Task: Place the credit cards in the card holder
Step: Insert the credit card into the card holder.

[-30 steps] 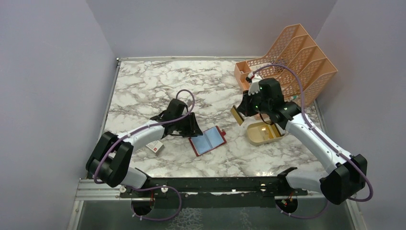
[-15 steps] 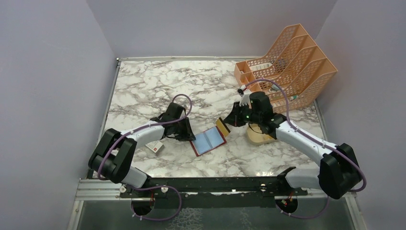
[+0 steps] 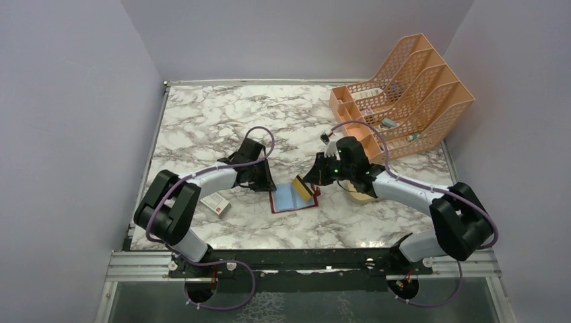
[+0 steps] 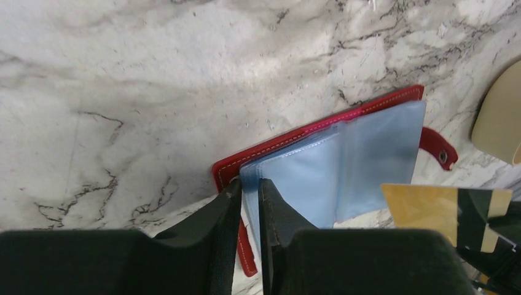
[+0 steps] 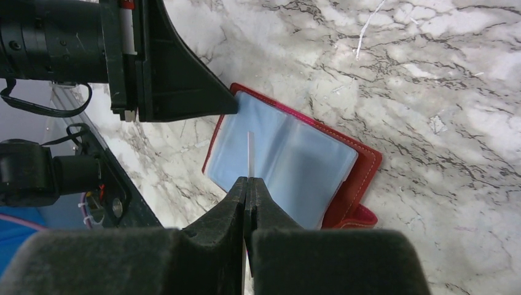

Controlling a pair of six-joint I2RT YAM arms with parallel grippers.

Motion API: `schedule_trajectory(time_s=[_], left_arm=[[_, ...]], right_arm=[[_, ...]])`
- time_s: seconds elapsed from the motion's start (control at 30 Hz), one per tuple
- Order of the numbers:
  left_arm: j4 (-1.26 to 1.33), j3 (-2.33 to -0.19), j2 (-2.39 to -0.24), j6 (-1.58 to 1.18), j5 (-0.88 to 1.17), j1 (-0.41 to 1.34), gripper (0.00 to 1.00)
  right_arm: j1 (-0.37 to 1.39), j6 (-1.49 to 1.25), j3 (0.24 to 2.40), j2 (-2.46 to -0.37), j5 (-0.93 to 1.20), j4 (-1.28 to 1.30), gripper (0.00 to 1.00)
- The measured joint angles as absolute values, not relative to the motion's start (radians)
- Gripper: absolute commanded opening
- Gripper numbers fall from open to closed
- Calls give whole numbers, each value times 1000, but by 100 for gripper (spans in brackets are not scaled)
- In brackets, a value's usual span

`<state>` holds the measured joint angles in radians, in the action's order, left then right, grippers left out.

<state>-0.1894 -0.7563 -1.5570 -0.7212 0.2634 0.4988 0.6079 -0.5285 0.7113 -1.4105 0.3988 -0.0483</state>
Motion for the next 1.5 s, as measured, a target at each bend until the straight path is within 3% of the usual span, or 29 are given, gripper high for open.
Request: schedule_trajectory(time_s=[0.33, 0.73, 1.5], left_arm=[[-210, -772, -1518, -715, 234, 499, 26], [-181, -666, -1479, -724, 266, 498, 15], [-141, -646, -1480, -727, 292, 498, 14]], right_arm=[[614, -586, 693, -1446, 396, -100, 1], [614, -662, 653, -1486, 386, -157, 1], [614, -710, 640, -1546, 348, -210, 1]])
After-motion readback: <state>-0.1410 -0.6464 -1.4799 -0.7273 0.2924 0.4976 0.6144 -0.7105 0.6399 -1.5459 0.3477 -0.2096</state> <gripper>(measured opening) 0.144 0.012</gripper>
